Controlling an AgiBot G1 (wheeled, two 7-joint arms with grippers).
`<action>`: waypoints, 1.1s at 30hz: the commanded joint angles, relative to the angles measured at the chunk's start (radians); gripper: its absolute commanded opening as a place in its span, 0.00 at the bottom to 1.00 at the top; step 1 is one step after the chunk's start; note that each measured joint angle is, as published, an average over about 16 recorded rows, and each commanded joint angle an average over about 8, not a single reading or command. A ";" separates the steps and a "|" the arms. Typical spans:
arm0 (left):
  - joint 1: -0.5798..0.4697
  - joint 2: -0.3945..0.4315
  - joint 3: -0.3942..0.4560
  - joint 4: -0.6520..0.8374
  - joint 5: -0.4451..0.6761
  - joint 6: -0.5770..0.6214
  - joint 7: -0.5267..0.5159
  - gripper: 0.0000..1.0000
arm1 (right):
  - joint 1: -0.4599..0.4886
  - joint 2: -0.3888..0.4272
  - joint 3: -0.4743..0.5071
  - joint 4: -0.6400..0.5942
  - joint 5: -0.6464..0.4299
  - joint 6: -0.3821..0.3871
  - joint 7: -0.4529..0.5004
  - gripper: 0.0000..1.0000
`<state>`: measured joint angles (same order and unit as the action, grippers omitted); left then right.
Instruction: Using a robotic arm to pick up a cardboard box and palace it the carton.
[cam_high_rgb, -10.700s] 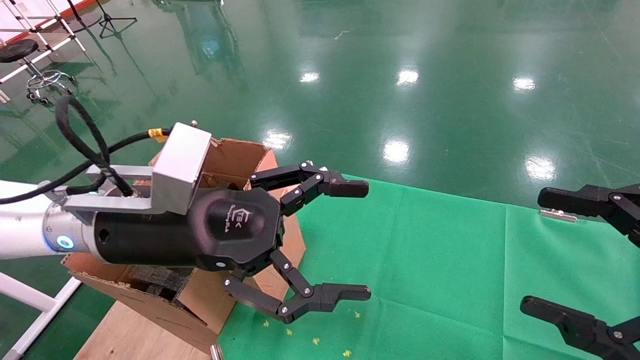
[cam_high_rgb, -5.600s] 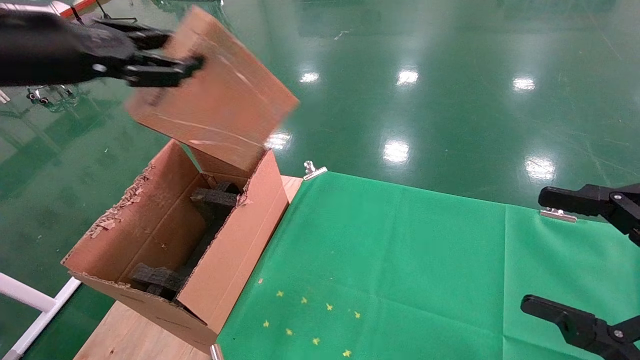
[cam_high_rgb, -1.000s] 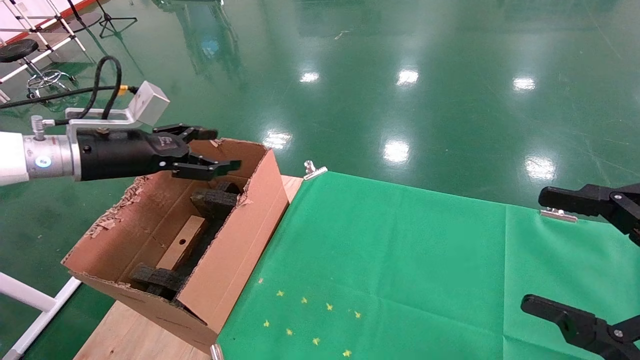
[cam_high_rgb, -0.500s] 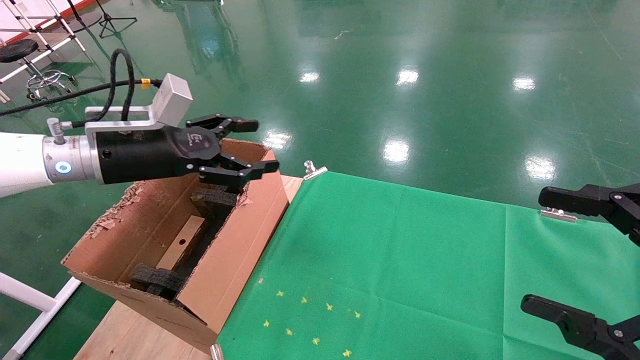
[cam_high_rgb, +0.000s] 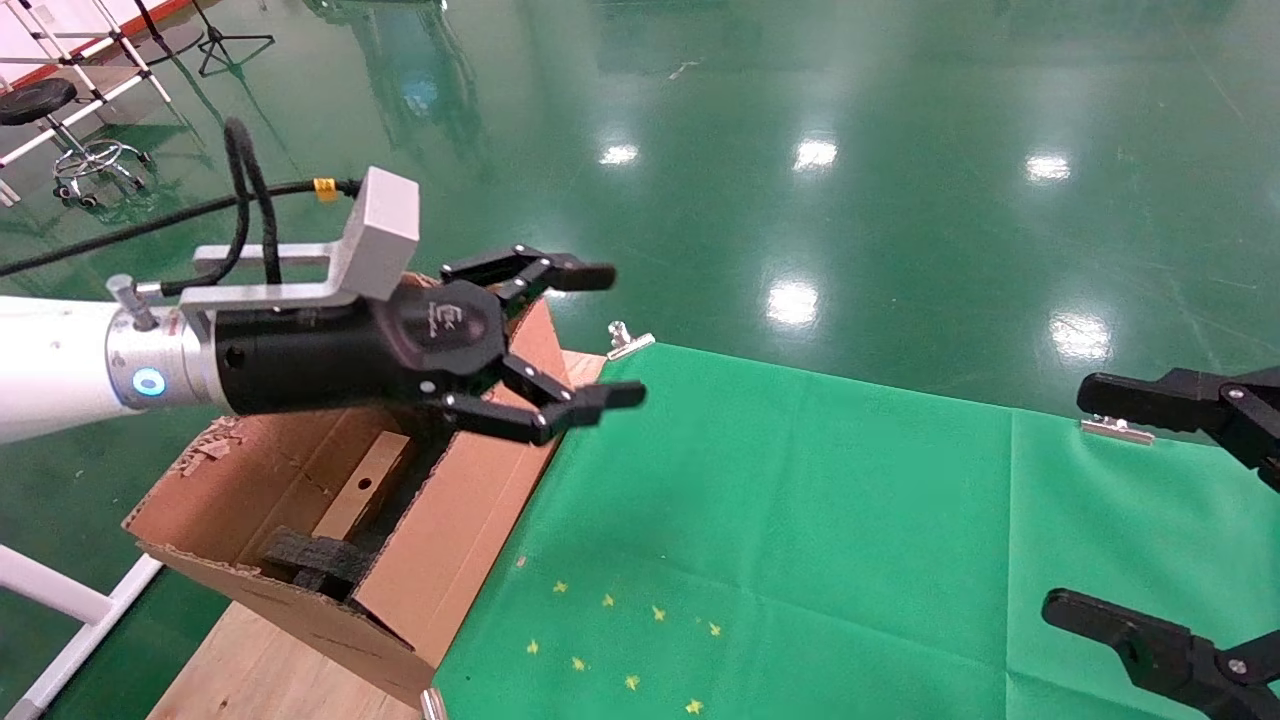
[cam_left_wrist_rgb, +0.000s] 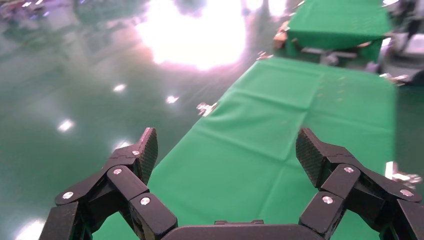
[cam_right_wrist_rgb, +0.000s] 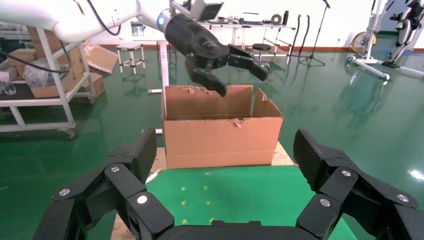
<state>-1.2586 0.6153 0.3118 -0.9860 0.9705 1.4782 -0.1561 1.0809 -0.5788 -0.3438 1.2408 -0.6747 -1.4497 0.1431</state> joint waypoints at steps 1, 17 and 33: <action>0.024 -0.001 -0.004 -0.038 -0.031 0.002 -0.004 1.00 | 0.000 0.000 0.000 0.000 0.000 0.000 0.000 1.00; 0.194 -0.004 -0.034 -0.314 -0.252 0.018 -0.033 1.00 | 0.000 0.000 0.000 0.000 0.000 0.000 0.000 1.00; 0.191 -0.004 -0.034 -0.307 -0.249 0.018 -0.033 1.00 | 0.000 0.000 0.000 0.000 0.000 0.000 0.000 1.00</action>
<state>-1.0673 0.6109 0.2774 -1.2942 0.7205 1.4967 -0.1888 1.0806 -0.5787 -0.3437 1.2405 -0.6743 -1.4493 0.1430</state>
